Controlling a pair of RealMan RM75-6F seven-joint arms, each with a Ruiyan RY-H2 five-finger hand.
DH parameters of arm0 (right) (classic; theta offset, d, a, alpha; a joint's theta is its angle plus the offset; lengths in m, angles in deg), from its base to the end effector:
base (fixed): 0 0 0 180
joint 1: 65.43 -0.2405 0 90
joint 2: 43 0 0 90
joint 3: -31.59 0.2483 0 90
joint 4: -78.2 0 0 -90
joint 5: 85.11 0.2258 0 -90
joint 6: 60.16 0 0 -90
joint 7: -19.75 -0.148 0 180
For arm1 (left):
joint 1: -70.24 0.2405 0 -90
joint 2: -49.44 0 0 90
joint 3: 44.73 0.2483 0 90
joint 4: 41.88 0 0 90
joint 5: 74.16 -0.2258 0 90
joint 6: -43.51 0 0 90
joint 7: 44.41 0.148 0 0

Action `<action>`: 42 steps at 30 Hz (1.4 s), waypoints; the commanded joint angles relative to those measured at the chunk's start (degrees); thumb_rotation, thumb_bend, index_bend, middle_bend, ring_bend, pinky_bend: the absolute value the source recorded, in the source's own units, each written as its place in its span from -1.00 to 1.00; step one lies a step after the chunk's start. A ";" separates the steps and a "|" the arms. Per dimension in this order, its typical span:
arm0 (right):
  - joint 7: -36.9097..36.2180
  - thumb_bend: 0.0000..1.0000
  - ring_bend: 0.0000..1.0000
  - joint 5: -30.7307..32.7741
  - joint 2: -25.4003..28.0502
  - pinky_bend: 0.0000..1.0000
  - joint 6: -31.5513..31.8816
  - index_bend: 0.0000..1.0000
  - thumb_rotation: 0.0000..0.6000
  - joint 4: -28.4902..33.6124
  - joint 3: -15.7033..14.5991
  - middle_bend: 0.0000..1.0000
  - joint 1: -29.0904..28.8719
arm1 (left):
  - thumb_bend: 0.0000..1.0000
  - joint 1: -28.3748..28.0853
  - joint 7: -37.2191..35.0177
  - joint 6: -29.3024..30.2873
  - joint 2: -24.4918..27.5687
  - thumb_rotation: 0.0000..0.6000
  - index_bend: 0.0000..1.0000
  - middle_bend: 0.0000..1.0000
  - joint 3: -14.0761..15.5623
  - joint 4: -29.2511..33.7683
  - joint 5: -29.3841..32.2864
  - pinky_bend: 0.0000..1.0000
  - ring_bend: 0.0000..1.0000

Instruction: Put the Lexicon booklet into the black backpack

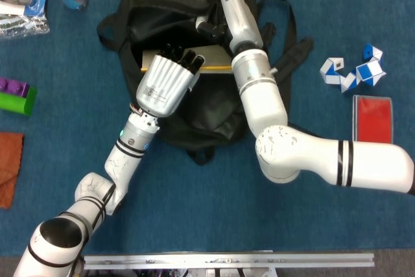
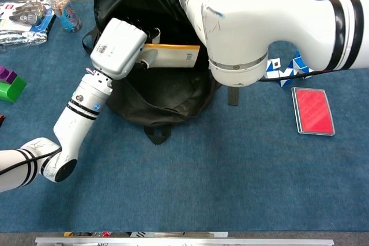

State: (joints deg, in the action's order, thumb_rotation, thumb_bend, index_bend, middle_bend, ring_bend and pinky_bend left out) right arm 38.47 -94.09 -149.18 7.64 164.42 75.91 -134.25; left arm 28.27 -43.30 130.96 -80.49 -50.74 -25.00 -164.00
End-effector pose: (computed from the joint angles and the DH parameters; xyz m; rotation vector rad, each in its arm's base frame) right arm 0.0702 -0.3875 -0.0442 1.0975 -1.9414 1.2905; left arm -0.1409 0.3340 -0.1010 -1.6480 -0.2813 -1.2631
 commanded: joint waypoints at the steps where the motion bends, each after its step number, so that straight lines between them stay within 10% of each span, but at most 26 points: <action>1: -0.08 0.65 0.34 0.06 0.11 0.92 0.04 0.66 1.00 0.17 0.08 0.41 0.09 | -0.16 -0.11 0.34 -0.70 -0.07 1.00 0.43 0.32 0.54 -0.44 -0.20 0.06 0.05; 22: -0.17 0.64 0.34 0.25 0.52 0.92 -0.36 0.66 1.00 0.48 -0.96 0.41 0.85 | -0.30 3.61 8.72 -2.21 2.15 1.00 0.15 0.13 2.92 8.53 -0.50 0.06 -0.05; 33: -0.37 0.64 0.34 0.25 1.06 0.92 -0.77 0.66 1.00 0.43 -0.74 0.41 1.16 | -0.51 6.03 22.21 -4.66 10.37 1.00 -0.76 -0.40 0.57 31.20 2.49 -0.12 -0.46; 42: -0.30 0.65 0.34 0.48 1.65 0.92 -0.84 0.66 1.00 1.12 -0.85 0.41 1.47 | -0.51 8.90 32.72 -8.77 20.45 1.00 -0.80 -0.47 1.57 52.07 5.15 -0.19 -0.49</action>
State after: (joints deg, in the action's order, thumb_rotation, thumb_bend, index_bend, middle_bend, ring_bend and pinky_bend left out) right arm 38.18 -93.62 -147.53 6.80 165.53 75.06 -132.79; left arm 35.67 -15.29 124.47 -64.56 -49.68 20.46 -160.38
